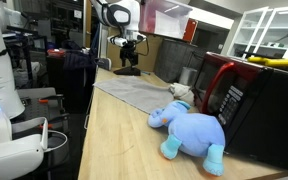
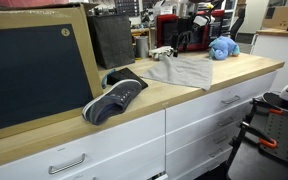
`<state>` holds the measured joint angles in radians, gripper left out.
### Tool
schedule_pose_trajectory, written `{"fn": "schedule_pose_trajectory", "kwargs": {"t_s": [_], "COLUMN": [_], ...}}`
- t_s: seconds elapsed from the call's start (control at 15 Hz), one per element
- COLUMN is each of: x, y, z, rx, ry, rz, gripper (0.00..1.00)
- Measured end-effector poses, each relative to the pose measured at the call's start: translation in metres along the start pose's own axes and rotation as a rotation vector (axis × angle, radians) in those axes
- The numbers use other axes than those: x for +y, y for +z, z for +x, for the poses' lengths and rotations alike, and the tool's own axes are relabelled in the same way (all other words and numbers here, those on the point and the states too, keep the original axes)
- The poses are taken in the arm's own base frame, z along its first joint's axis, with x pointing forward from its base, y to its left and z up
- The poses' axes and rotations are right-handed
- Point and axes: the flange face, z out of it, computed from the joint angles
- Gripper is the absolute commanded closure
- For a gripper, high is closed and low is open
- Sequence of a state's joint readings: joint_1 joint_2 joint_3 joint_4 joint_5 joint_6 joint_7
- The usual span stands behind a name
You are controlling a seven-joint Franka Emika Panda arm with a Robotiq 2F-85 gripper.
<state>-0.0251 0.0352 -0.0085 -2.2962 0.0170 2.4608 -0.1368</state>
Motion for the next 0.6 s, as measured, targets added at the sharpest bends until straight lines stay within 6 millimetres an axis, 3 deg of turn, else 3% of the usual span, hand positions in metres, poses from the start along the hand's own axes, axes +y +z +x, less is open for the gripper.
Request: {"fn": "schedule_pose_trajectory", "kwargs": {"t_s": [0.4,0.6], "x": [-0.014,-0.014], "y": [0.024,0.039], "z": [-0.029,-0.056], "rx": [0.039,0.031], "ry": [-0.105,-0.196], "rz": [-0.055,-0.06], "gripper": [0.0,0.0]}}
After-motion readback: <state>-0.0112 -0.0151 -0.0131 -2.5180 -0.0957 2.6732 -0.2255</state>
